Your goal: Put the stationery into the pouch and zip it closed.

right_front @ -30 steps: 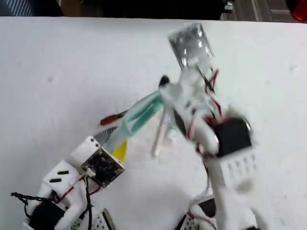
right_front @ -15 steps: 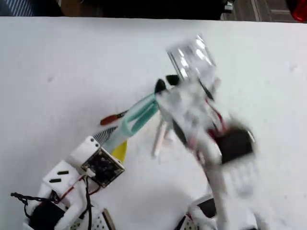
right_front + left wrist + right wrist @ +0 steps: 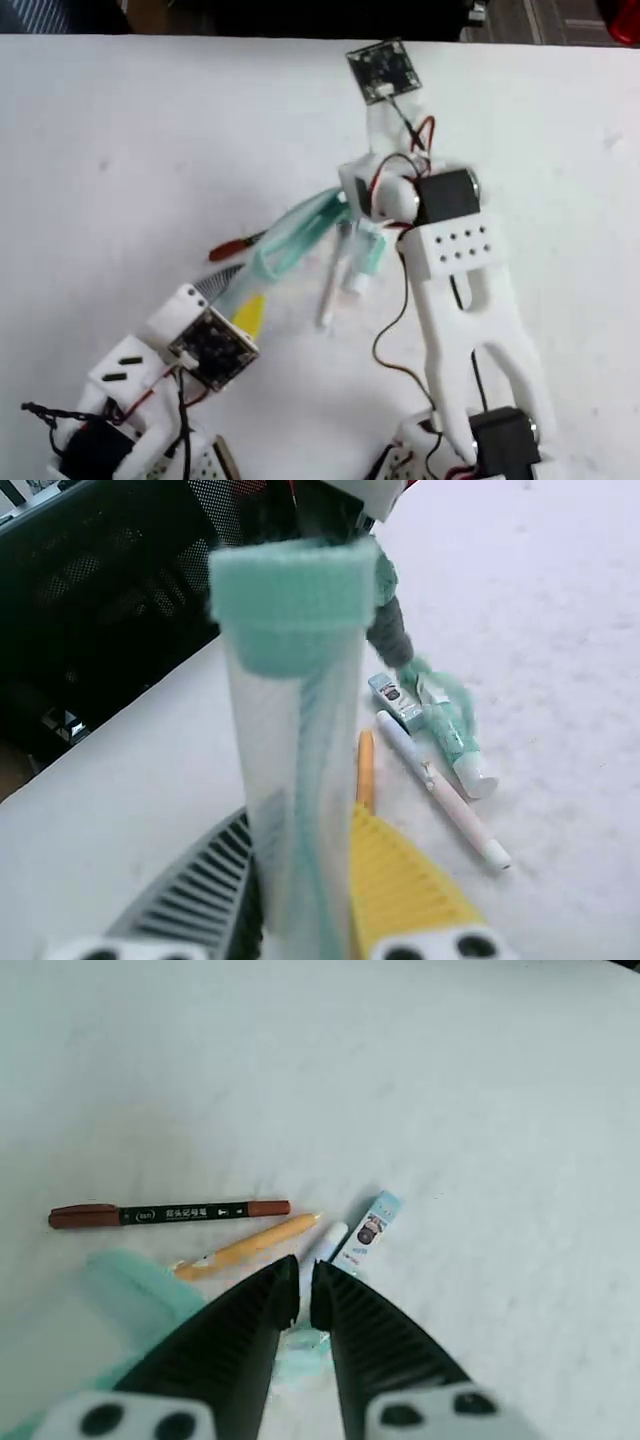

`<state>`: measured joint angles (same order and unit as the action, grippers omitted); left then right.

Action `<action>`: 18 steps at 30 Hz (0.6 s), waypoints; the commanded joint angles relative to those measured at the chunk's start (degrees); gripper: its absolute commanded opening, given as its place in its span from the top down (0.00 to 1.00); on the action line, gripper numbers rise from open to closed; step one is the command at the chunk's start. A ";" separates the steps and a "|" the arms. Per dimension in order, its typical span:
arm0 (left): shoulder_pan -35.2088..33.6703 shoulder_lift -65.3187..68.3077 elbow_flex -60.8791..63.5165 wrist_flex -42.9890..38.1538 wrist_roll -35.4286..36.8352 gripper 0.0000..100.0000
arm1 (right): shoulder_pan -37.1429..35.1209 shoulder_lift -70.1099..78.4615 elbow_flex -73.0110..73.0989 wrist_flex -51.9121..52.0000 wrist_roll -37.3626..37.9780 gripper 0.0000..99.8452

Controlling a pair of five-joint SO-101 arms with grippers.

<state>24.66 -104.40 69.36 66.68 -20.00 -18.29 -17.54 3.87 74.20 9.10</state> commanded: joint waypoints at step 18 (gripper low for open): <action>0.04 -0.66 -4.48 1.49 9.41 0.79 | -8.75 -11.82 -2.29 3.03 -5.01 0.98</action>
<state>24.92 -104.92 69.27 68.00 -9.98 -25.23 -27.91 3.87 76.92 4.62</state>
